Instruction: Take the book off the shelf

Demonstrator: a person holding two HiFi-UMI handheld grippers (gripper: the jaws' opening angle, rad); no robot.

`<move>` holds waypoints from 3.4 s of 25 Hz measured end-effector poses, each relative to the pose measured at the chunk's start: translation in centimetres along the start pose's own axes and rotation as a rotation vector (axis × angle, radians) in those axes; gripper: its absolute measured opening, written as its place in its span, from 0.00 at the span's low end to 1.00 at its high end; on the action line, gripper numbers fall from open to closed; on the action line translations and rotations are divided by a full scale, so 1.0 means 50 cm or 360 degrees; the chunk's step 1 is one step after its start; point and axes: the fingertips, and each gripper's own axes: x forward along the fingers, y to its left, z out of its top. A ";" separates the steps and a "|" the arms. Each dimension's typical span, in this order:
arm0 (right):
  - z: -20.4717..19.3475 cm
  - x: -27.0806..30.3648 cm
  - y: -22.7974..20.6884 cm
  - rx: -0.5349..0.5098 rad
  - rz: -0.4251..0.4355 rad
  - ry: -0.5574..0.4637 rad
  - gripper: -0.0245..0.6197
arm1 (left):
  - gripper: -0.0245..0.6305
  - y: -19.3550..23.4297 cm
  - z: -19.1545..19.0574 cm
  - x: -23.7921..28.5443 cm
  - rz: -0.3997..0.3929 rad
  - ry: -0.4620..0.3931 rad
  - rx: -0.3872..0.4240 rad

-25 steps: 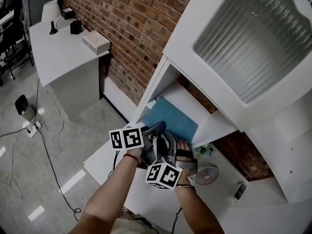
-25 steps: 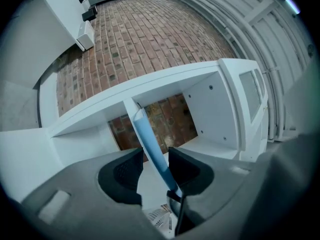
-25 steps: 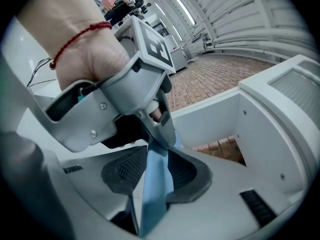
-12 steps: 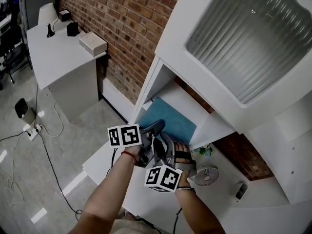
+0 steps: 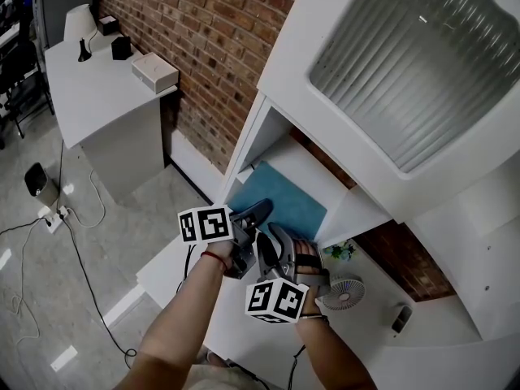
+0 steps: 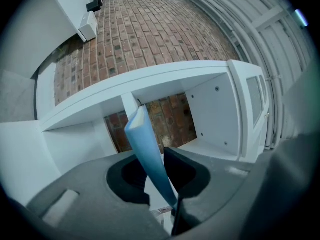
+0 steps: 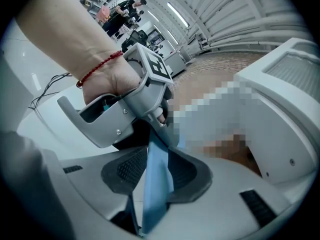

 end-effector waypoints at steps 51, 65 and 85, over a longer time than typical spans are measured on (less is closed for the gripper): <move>-0.027 -0.212 -0.078 0.1172 -0.0118 -0.0351 0.17 | 0.11 -0.219 -0.108 -0.175 0.0132 -0.0013 0.0695; -0.029 -0.300 -0.046 0.1501 -0.0033 -0.0606 0.08 | 0.11 -0.290 -0.191 -0.225 0.0213 0.0048 0.1113; -0.010 -0.406 -0.034 0.1687 0.0022 -0.0859 0.07 | 0.11 -0.373 -0.260 -0.274 0.0206 -0.0040 0.1435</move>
